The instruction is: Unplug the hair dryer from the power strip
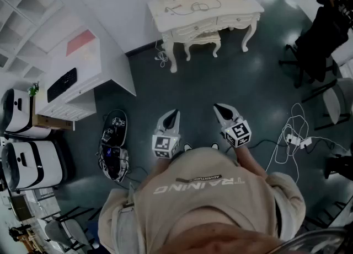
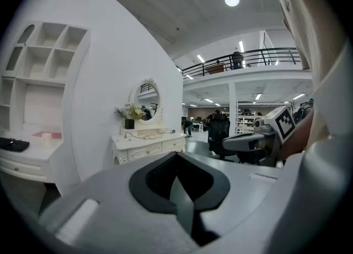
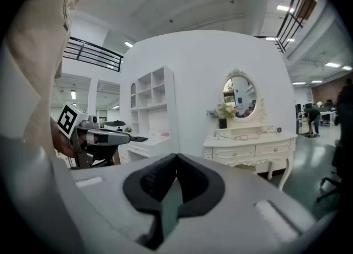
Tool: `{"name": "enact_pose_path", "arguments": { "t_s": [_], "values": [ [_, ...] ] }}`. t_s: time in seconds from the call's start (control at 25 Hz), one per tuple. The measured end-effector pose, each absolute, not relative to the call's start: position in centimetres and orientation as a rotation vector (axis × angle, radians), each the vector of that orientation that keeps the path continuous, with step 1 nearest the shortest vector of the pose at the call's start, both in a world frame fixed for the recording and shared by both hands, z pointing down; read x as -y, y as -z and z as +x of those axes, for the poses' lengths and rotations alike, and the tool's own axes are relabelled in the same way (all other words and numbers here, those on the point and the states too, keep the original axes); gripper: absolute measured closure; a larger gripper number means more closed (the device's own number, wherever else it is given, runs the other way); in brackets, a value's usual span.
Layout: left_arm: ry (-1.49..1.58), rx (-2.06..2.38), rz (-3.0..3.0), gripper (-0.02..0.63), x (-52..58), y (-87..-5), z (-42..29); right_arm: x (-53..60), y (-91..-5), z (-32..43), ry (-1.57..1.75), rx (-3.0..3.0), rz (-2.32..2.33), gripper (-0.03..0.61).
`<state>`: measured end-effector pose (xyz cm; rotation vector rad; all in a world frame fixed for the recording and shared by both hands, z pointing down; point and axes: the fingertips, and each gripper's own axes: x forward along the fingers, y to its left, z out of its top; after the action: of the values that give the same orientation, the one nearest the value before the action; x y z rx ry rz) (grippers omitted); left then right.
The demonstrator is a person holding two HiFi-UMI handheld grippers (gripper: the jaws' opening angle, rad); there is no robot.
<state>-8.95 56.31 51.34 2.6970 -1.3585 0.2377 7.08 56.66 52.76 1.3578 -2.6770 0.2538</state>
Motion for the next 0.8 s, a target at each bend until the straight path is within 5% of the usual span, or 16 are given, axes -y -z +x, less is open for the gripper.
{"name": "enact_pose_path", "arguments": {
  "t_s": [0.8],
  "values": [
    [-0.269, 1.306, 2.635, 0.607, -47.3, -55.2, -11.9, -48.1, -55.0, 4.1, -0.296, 2.631, 1.341, 0.574]
  ]
}}
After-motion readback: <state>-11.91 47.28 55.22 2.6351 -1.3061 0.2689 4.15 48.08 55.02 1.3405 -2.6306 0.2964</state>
